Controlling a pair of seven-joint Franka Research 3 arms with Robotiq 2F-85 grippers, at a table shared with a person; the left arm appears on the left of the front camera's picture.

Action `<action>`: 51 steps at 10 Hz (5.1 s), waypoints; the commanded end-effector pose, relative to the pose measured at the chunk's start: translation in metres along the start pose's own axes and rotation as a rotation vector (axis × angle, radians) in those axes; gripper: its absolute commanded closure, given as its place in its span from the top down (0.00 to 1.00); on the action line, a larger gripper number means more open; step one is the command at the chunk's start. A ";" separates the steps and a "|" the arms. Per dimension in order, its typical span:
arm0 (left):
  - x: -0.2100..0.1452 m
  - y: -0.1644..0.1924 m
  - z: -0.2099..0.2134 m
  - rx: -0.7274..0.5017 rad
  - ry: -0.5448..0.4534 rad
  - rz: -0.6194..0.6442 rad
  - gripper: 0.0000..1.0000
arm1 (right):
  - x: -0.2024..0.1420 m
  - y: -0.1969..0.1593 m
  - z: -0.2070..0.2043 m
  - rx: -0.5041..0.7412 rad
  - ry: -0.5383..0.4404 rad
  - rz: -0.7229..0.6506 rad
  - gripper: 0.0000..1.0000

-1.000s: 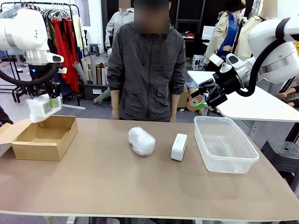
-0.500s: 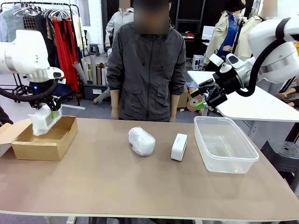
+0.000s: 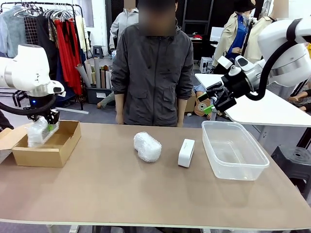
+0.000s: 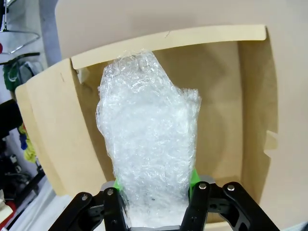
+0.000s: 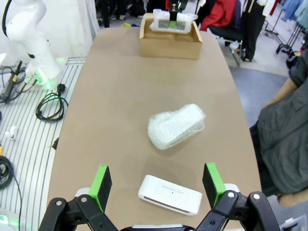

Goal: Separate and place wrapped and unwrapped clocks.
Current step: If the picked Digital clock is wrapped, place it in the Package Box ; if not, place it in the Organizing box, then pick up the Digital clock indicated by the person.

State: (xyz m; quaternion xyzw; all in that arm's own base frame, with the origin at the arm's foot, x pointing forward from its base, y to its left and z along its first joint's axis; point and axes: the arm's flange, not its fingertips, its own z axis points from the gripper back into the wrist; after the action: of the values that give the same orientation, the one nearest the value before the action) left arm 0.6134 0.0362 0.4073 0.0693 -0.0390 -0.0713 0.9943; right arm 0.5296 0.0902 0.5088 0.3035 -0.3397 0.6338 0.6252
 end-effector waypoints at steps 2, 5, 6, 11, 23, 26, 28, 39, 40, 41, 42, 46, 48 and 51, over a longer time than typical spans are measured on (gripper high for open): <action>0.002 -0.004 -0.012 0.059 -0.004 0.006 0.00 | 0.001 0.001 0.001 0.005 0.005 0.006 1.00; 0.001 -0.008 -0.027 0.106 0.022 0.035 0.00 | 0.001 0.001 0.001 0.005 0.005 0.006 1.00; 0.000 -0.009 -0.031 0.112 0.034 0.042 0.00 | 0.001 0.001 0.001 0.005 0.005 0.006 1.00; 0.000 -0.012 -0.050 0.160 0.076 0.038 0.08 | 0.001 0.001 0.001 0.005 0.005 0.006 1.00; -0.005 0.017 0.023 -0.075 0.029 0.045 1.00 | 0.001 0.001 0.001 0.005 0.005 0.006 1.00; -0.007 0.018 0.038 -0.158 0.033 -0.028 1.00 | 0.001 0.001 0.001 0.005 0.005 0.006 1.00; -0.007 0.012 0.031 -0.095 0.014 0.032 1.00 | 0.001 0.001 0.001 0.005 0.005 0.006 1.00; -0.018 -0.009 0.052 -0.317 -0.100 -0.213 1.00 | 0.001 0.001 0.001 0.005 0.005 0.006 1.00; -0.022 -0.014 0.059 -0.358 -0.143 -0.288 1.00 | 0.001 0.001 0.001 0.005 0.005 0.006 1.00; -0.022 -0.011 0.069 -0.429 -0.198 -0.414 1.00 | 0.001 0.001 0.001 0.005 0.005 0.006 1.00; -0.027 -0.014 0.083 -0.496 -0.292 -0.517 1.00 | 0.001 0.001 0.001 0.005 0.005 0.006 1.00; -0.043 -0.003 0.147 -0.621 -0.672 -0.871 1.00 | 0.001 0.001 0.001 0.005 0.005 0.006 1.00; -0.058 0.001 0.173 -0.598 -0.908 -0.959 1.00 | 0.001 0.001 0.001 0.005 0.005 0.006 1.00; -0.077 0.001 0.184 -0.569 -1.191 -1.002 1.00 | 0.001 0.001 0.001 0.005 0.005 0.006 1.00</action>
State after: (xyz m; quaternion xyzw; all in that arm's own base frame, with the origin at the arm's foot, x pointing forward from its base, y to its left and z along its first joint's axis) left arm 0.5337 0.0255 0.6023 -0.2126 -0.4757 -0.5232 0.6744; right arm 0.5297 0.0901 0.5087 0.3036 -0.3396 0.6337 0.6253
